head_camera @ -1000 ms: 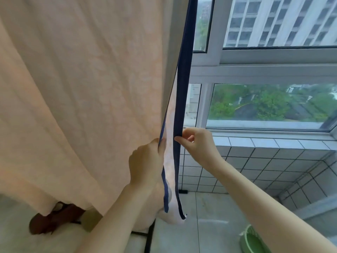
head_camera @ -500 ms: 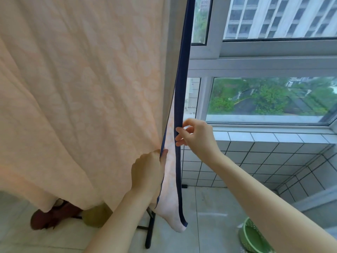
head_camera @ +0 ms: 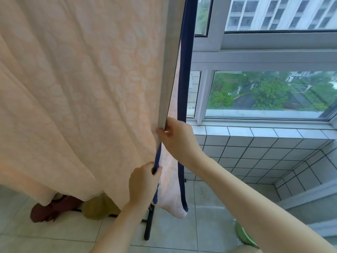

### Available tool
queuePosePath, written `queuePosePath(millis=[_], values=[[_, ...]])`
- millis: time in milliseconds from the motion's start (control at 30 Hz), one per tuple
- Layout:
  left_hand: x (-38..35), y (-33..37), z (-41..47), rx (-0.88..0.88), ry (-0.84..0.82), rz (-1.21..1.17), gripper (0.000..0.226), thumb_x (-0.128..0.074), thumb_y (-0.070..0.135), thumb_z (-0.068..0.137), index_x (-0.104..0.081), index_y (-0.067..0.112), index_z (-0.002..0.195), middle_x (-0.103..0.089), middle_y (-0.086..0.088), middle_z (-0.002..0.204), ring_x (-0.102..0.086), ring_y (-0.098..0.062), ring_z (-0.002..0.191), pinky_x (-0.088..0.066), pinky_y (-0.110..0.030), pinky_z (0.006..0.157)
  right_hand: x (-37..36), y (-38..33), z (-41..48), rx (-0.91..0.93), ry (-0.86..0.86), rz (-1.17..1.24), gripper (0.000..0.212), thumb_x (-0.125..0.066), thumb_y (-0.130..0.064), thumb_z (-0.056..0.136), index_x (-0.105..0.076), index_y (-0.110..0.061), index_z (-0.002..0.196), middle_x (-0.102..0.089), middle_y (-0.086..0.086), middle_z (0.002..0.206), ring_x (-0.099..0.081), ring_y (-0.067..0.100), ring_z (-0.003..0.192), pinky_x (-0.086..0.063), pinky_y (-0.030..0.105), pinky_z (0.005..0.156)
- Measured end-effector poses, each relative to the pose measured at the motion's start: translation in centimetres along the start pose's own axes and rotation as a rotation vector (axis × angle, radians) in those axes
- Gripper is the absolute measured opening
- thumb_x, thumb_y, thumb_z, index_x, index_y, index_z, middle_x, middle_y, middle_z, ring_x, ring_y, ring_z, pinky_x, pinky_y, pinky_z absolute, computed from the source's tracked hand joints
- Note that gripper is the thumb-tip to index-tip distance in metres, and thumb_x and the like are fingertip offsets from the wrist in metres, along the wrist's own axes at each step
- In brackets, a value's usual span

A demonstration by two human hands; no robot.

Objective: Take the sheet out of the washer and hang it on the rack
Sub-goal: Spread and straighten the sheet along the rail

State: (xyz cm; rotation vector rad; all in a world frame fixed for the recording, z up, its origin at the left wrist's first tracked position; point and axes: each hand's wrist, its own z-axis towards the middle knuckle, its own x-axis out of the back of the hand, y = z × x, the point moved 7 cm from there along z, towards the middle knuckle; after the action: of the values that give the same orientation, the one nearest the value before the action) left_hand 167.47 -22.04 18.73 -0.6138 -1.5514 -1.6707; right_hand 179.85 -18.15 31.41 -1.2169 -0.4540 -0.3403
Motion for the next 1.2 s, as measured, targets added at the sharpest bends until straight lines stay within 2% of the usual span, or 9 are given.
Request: queuePosePath(millis=[67, 167, 300, 433, 567, 767, 867, 1067, 1200], values=[[-1.2, -0.7, -0.8, -0.023, -0.019, 0.026, 0.03, -0.061, 0.037, 0.091, -0.063, 0.016, 0.07, -0.065, 0.001, 0.063, -0.058, -0.012, 0.056, -0.048, -0.027, 0.058, 0.1, 0.9, 0.2, 0.002, 0.035, -0.004, 0.021, -0.057, -0.018, 0.093, -0.065, -0.005, 0.078, -0.065, 0.003, 0.069, -0.051, 0.009, 0.056, -0.043, 0.024, 0.055], [-2.9, -2.4, -1.9, -0.019, -0.076, 0.046, 0.025, -0.06, 0.037, 0.093, -0.069, 0.016, 0.082, -0.07, 0.002, 0.076, -0.061, -0.01, 0.063, -0.054, -0.027, 0.067, 0.4, 2.9, -0.2, -0.039, 0.03, 0.013, 0.024, -0.058, -0.016, 0.094, -0.068, 0.003, 0.084, -0.067, 0.019, 0.077, -0.058, 0.033, 0.069, -0.055, 0.041, 0.069], [-4.5, -3.3, -2.8, 0.007, -0.167, 0.046, 0.027, -0.056, 0.033, 0.096, -0.07, 0.012, 0.085, -0.071, -0.002, 0.08, -0.063, -0.019, 0.071, -0.053, -0.034, 0.072, 0.7, 5.5, -1.0, -0.111, 0.001, 0.053, 0.023, -0.057, -0.013, 0.094, -0.065, 0.008, 0.089, -0.065, 0.029, 0.089, -0.06, 0.046, 0.087, -0.051, 0.058, 0.077], [-6.4, -2.9, -3.3, 0.038, -0.266, -0.028, 0.031, -0.058, 0.026, 0.094, -0.057, 0.012, 0.066, -0.059, -0.001, 0.061, -0.054, -0.019, 0.059, -0.041, -0.029, 0.057, 1.3, 6.4, -1.6, -0.129, 0.016, 0.027, 0.021, -0.057, -0.013, 0.094, -0.065, 0.005, 0.087, -0.065, 0.027, 0.087, -0.062, 0.043, 0.086, -0.054, 0.054, 0.079], [-9.4, -1.9, -4.0, 0.05, -0.364, -0.049, 0.031, -0.06, 0.026, 0.092, -0.056, 0.009, 0.066, -0.063, -0.013, 0.068, -0.056, -0.028, 0.063, -0.033, -0.028, 0.056, 2.3, 7.2, -2.0, -0.122, 0.056, -0.02, 0.024, -0.057, -0.011, 0.093, -0.061, 0.009, 0.08, -0.063, 0.028, 0.079, -0.06, 0.043, 0.079, -0.053, 0.051, 0.075], [-11.5, -2.0, -4.0, 0.102, -0.473, -0.074, 0.021, -0.061, 0.04, 0.087, -0.069, 0.02, 0.087, -0.07, 0.005, 0.084, -0.063, -0.019, 0.082, -0.049, -0.028, 0.072, 3.9, 9.4, -2.9, -0.221, 0.042, 0.044, 0.026, -0.056, -0.011, 0.092, -0.057, 0.015, 0.089, -0.058, 0.036, 0.088, -0.054, 0.051, 0.092, -0.047, 0.063, 0.081], [-8.5, -4.7, -2.1, 0.234, -0.384, -0.151, 0.024, -0.067, 0.037, 0.084, -0.069, 0.024, 0.104, -0.068, 0.008, 0.103, -0.061, -0.013, 0.096, -0.047, -0.026, 0.082, 4.2, 9.8, -3.5, -0.241, 0.041, 0.085, 0.02, -0.055, -0.009, 0.092, -0.061, 0.01, 0.089, -0.06, 0.034, 0.089, -0.055, 0.051, 0.093, -0.047, 0.063, 0.082], [2.1, -6.9, 2.3, 0.338, 0.067, -0.308, 0.041, -0.072, 0.035, 0.084, -0.059, 0.015, 0.117, -0.064, 0.002, 0.111, -0.057, -0.012, 0.094, -0.039, -0.022, 0.076, 3.2, 9.2, -3.5, -0.229, 0.036, 0.165, 0.015, -0.051, -0.003, 0.093, -0.065, 0.003, 0.091, -0.067, 0.021, 0.086, -0.061, 0.04, 0.084, -0.052, 0.052, 0.081], [7.1, -6.3, 3.9, 0.353, 0.352, -0.42, 0.065, -0.078, 0.035, 0.078, -0.044, 0.012, 0.128, -0.047, -0.006, 0.128, -0.051, -0.019, 0.107, -0.047, -0.033, 0.087, 2.5, 8.4, -3.3, -0.21, 0.06, 0.2, 0.023, -0.04, -0.007, 0.097, -0.038, -0.001, 0.074, -0.038, 0.003, 0.067, -0.033, 0.015, 0.064, -0.027, 0.035, 0.06]])
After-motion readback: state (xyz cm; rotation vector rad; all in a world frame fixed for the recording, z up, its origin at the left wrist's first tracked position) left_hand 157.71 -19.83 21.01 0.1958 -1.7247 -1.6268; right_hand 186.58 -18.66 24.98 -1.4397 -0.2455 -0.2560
